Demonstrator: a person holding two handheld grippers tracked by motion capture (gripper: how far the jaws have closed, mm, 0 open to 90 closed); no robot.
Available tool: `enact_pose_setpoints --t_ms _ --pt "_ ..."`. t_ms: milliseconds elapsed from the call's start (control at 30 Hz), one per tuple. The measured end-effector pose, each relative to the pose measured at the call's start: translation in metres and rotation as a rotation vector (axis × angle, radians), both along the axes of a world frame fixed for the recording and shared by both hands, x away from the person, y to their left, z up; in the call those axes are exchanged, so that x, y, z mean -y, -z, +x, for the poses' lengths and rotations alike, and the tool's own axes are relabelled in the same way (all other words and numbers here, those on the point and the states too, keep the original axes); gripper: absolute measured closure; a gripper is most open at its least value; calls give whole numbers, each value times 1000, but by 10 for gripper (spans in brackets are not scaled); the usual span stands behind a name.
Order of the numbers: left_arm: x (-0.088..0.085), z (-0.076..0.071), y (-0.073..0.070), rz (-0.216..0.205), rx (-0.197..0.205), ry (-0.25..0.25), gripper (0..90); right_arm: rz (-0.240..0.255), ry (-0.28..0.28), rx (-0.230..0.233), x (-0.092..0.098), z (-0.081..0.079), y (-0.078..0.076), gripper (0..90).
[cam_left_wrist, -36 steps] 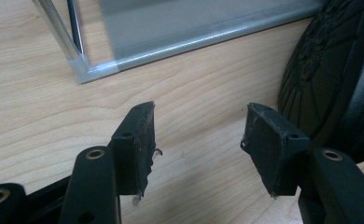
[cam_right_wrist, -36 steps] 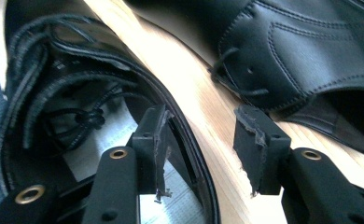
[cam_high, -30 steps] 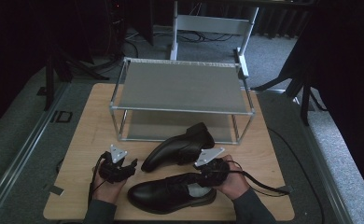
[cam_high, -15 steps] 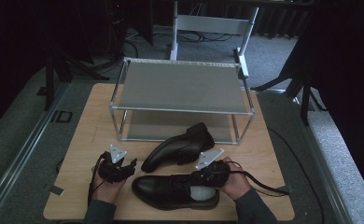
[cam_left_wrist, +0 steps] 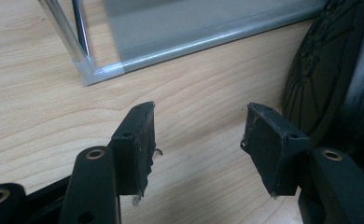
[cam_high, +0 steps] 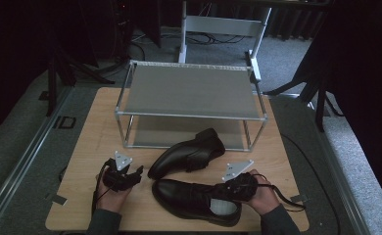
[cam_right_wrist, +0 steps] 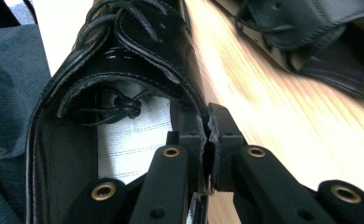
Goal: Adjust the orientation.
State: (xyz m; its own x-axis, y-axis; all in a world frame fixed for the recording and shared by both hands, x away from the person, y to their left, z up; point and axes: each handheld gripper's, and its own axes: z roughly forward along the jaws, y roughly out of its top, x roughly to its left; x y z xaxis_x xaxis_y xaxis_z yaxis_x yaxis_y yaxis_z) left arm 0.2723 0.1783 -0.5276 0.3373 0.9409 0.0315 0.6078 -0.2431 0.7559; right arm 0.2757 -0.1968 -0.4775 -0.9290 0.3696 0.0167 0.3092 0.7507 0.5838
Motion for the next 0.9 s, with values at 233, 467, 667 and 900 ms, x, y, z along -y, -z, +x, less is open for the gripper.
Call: enact_pose_setpoints --t_ms 233,467,667,900 --pt "3 -3 -4 -8 38 24 444 16 73 -2 25 0 0 850" --pt "8 -4 -4 0 50 48 444 31 115 8 42 -1 1 846" --pt "9 -8 -7 -9 64 59 444 20 125 41 42 -2 -3 719" --pt "15 -17 -21 -41 110 111 443 68 123 73 59 -7 -18 591"
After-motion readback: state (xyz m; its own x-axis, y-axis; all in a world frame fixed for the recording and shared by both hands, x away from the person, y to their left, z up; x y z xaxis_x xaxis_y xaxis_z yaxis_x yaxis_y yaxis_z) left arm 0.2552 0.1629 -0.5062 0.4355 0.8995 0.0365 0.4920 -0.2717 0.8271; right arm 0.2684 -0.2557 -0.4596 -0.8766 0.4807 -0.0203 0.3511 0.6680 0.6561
